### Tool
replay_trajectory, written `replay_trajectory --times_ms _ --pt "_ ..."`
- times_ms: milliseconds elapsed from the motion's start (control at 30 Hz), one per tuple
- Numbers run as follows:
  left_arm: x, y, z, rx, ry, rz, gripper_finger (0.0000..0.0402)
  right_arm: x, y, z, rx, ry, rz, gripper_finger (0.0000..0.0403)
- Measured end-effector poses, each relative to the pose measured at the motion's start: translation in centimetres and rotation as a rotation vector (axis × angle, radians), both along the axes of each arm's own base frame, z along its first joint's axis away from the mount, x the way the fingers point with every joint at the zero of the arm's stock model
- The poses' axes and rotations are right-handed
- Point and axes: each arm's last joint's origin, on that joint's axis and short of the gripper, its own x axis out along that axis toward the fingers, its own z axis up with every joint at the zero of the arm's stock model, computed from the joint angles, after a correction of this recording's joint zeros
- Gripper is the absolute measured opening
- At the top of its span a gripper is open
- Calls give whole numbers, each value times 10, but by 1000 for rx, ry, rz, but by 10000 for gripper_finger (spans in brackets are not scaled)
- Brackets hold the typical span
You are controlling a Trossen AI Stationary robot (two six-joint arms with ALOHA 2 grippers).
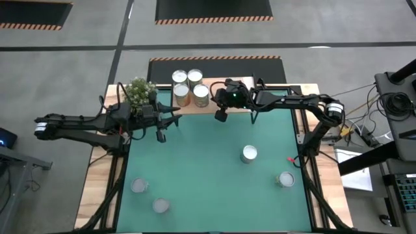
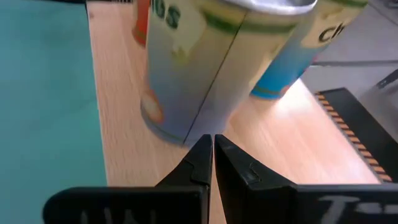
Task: Pick and place cans onto a shelf
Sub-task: Put the big canned peaches on the shelf aligned with the other big canned cherries
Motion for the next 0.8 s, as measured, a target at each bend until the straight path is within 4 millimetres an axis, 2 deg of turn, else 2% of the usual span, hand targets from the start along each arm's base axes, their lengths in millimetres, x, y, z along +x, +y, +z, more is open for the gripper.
replay_trajectory --times_ms 267,433,700,800 --pt "0 0 0 1 -2 0 100 9 0 1 -40 -72 18 9" --pt "0 0 0 -2 -2 0 100 9 -1 -2 -56 -50 30 9" --pt "0 0 0 -4 -3 0 100 14 -2 7 -92 -125 33 9" --pt "0 0 0 -4 -3 0 100 18 -2 3 -97 -107 41 9"
